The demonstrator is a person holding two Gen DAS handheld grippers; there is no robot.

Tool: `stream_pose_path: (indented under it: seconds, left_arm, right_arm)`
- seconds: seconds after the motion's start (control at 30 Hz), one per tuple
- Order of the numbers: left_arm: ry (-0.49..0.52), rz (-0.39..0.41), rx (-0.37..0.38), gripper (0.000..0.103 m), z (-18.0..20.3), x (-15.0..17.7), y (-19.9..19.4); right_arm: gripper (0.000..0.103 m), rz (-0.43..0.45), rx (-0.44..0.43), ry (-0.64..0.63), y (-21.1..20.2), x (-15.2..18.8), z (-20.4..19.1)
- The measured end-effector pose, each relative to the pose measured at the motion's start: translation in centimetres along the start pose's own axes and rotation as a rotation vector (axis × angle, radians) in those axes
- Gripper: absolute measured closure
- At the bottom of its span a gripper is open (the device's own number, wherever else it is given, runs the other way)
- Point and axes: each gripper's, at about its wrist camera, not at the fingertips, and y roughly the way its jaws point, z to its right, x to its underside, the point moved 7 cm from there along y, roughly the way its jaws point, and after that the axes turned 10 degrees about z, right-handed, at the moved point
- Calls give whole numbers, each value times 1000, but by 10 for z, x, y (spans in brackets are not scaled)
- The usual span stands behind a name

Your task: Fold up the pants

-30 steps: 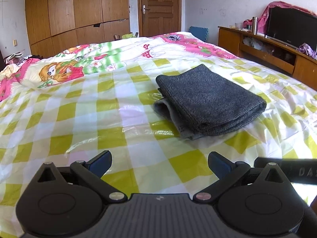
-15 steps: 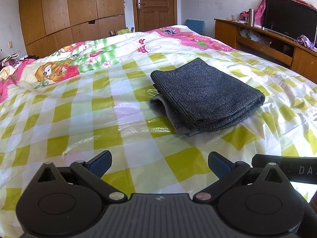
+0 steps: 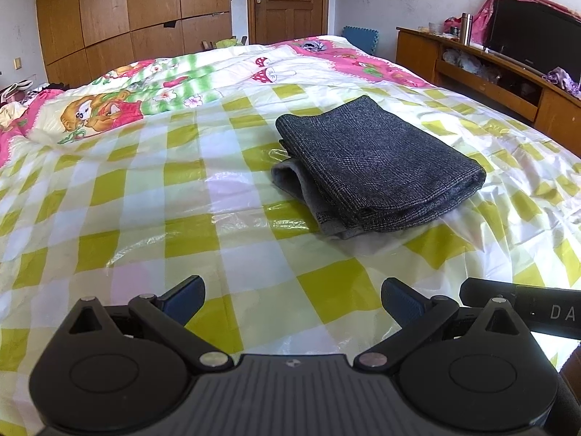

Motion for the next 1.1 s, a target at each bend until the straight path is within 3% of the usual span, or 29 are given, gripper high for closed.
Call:
stream_pose_path:
  seconds: [1.1]
  left_arm:
    - [-19,0,10,0,0,-2,-2]
  right_arm:
    - [37,-11,17,-17,1,0,0]
